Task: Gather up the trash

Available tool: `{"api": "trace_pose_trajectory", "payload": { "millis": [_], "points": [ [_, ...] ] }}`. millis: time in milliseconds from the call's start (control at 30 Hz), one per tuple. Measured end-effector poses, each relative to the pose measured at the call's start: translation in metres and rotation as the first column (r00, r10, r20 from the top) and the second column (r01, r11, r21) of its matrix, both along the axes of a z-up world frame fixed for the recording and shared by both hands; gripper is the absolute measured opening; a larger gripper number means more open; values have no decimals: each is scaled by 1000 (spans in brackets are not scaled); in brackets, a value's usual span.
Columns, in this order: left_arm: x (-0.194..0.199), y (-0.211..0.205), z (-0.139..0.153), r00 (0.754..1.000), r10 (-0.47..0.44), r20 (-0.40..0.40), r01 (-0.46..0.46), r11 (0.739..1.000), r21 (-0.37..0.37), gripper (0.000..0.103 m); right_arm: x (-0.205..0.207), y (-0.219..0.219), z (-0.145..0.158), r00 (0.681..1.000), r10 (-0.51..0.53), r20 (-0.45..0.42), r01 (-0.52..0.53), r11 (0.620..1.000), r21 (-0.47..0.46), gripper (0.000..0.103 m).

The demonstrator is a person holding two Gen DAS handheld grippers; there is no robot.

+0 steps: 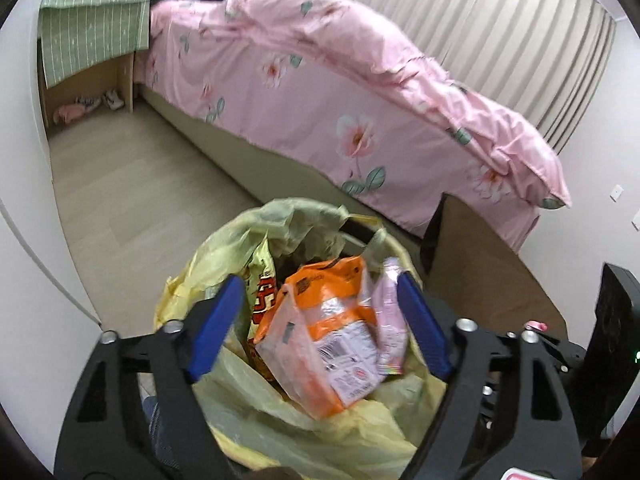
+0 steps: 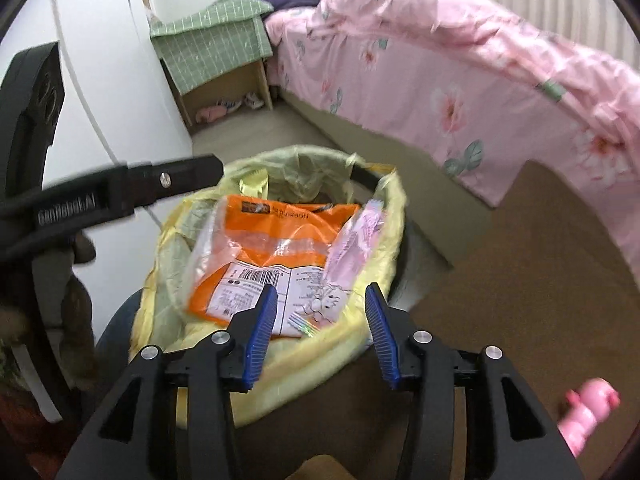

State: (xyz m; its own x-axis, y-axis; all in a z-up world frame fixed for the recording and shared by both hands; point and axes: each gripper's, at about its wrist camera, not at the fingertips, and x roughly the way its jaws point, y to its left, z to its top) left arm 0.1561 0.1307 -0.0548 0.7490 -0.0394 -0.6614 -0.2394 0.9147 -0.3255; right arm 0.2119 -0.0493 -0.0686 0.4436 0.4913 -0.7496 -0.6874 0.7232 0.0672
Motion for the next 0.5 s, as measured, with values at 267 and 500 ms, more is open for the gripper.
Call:
{"api": "trace_pose_trajectory", "payload": {
  "millis": [267,500],
  "points": [
    [-74,-60,41,997,-46,68,34,987,157,87,-72,-86,50,978,-175,109,161,979,122,43],
    [-130,-124,52,989,-132,71,105,946,308,87,-134,-141,66,941,-308,140,282,943,178,43]
  ]
}}
